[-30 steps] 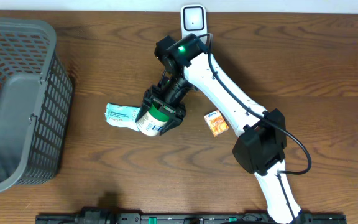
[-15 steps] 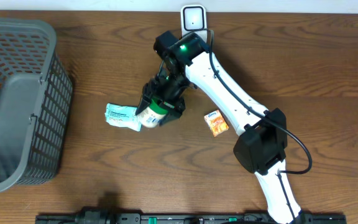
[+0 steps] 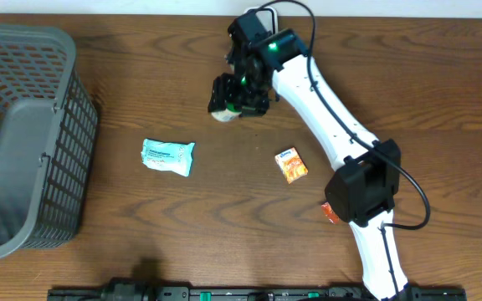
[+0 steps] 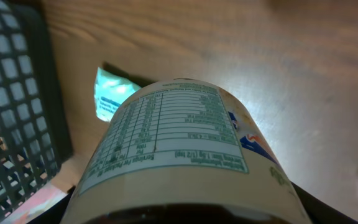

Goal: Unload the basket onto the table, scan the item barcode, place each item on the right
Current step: 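Carry the green-capped bottle up to the scanner with the right gripper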

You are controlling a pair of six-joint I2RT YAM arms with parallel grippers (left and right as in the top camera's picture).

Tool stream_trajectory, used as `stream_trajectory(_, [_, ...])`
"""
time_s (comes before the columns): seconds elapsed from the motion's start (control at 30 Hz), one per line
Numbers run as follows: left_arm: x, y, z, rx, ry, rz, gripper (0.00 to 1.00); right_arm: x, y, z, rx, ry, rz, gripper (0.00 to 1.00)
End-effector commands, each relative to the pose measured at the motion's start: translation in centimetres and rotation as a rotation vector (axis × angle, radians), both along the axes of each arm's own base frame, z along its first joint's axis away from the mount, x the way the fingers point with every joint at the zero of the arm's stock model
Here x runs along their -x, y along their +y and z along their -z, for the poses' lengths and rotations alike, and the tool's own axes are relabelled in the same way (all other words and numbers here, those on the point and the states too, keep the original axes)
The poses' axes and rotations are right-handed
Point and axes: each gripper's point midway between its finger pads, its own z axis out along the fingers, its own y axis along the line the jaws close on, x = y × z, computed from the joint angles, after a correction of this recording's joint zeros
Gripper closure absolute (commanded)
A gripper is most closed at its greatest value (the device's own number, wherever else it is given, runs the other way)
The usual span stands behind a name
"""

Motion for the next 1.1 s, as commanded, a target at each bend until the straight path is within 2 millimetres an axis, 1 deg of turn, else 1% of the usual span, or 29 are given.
stream_trajectory(0.0, [-0.2,0.1,0.3,0.011,-0.002,-0.001,0.16,-2.5,-0.7,-4.2,-0.038,-0.159,-0.03,0.76])
stream_trajectory(0.1, [-0.6,0.0,0.4,0.01,0.003,-0.001,0.16,-4.0,-1.9,-7.6,-0.028,-0.271,-0.003,0.77])
stream_trajectory(0.2, [-0.8,0.0,0.4,0.01,0.004,-0.001,0.16,-5.0,-3.0,-11.8,-0.005,-0.417,0.018,0.77])
stream_trajectory(0.3, [-1.0,0.0,0.4,0.01,0.005,-0.001,0.16,-5.9,-4.5,-15.7,0.028,-0.559,0.078,0.77])
stream_trajectory(0.4, [-1.0,0.0,0.5,0.01,0.006,-0.001,0.16,-7.0,-6.0,-18.7,0.083,-0.691,0.156,0.77])
stream_trajectory(0.47, [-1.0,0.0,0.5,0.01,0.006,-0.001,0.16,-8.2,-7.6,-19.8,0.159,-0.765,0.229,0.77])
stream_trajectory(0.57, [-1.0,0.0,0.5,0.01,0.006,-0.001,0.16,-10.0,-10.4,-20.6,0.3,-0.853,0.349,0.77])
stream_trajectory(0.63, [-1.0,0.0,0.5,0.01,0.006,-0.001,0.16,-11.0,-11.6,-20.6,0.367,-0.888,0.405,0.77])
stream_trajectory(0.7, [-1.0,0.0,0.5,0.01,0.006,-0.001,0.16,-12.0,-12.1,-20.4,0.398,-0.91,0.44,0.77])
stream_trajectory(0.77, [-1.0,0.0,0.5,0.01,0.006,-0.001,0.16,-13.1,-12.2,-19.9,0.401,-0.924,0.459,0.76])
stream_trajectory(0.9, [-1.0,0.0,0.5,0.01,0.006,0.0,0.16,-15.9,-11.4,-18.3,0.401,-0.976,0.448,0.74])
stream_trajectory(1.07, [-1.1,0.0,0.5,0.028,-0.003,0.018,0.16,-19.1,-9.8,-16.0,0.417,-1.077,0.388,0.71])
